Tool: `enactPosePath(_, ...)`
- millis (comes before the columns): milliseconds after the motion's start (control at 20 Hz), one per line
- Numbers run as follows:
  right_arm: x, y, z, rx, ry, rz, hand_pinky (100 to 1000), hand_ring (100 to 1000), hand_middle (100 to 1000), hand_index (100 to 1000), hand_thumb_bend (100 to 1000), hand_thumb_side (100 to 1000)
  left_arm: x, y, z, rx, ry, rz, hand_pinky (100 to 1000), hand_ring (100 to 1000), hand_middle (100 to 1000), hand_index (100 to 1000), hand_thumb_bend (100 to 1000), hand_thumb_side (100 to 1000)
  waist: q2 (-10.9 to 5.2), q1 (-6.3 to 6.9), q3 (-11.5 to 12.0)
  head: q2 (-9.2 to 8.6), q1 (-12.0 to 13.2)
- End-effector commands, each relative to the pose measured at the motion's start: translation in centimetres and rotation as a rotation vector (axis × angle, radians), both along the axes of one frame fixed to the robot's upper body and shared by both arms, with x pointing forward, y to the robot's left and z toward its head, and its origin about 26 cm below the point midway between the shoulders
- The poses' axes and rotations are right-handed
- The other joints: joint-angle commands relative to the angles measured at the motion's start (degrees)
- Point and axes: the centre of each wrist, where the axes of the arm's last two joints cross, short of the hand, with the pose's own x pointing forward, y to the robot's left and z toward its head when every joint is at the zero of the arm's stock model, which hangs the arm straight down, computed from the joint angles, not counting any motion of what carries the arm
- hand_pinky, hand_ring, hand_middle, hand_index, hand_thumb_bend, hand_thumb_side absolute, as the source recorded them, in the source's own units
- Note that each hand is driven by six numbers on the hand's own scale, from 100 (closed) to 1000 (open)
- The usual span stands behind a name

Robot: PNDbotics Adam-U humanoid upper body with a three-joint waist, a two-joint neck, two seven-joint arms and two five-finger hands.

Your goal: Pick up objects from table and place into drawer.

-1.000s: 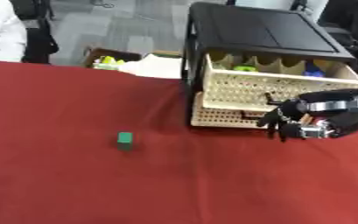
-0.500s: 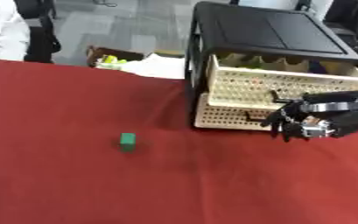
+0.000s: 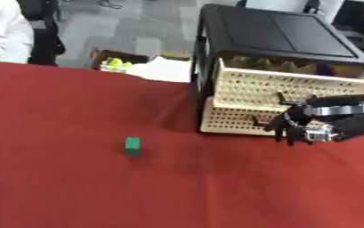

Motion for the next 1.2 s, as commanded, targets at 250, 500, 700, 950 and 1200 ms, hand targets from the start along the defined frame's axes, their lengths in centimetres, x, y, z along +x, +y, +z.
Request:
enactPosePath(250, -0.4, -1.0, 1.9, -0.069, -0.038, 0.050, 380, 600, 667, 915, 100, 1000, -0.2, 0.1, 0.8, 0.013, -0.036, 0.005, 548, 602, 580, 757, 100, 1000, -0.67, -0.07, 0.5, -1.43, -0.2)
enactPosePath(500, -0.4, -1.4, 2.3, -0.057, -0.049, 0.040, 380, 598, 665, 913, 100, 1000, -0.2, 0.1, 0.8, 0.017, -0.037, 0.006, 547, 601, 581, 757, 100, 1000, -0.40, -0.24, 1.2, -1.82, -0.3)
enactPosePath(700, -0.4, -1.7, 2.5, -0.050, -0.055, 0.033, 380, 598, 663, 912, 100, 1000, -0.2, 0.1, 0.8, 0.022, -0.039, 0.003, 547, 601, 581, 756, 100, 1000, -0.11, -0.42, 1.6, -2.19, -0.4)
enactPosePath(950, -0.3, -2.3, 2.6, -0.036, -0.056, 0.017, 379, 594, 659, 910, 100, 1000, -0.2, 0.1, 0.9, 0.024, -0.042, 0.004, 548, 601, 581, 756, 100, 1000, 0.25, -0.56, 2.3, -2.79, -0.5)
enactPosePath(1200, -0.2, -2.4, 2.7, -0.037, -0.057, 0.016, 379, 592, 657, 910, 100, 1000, -0.2, 0.1, 0.9, 0.025, -0.044, 0.002, 548, 602, 582, 757, 100, 1000, 0.53, -0.56, 2.3, -2.99, -0.4)
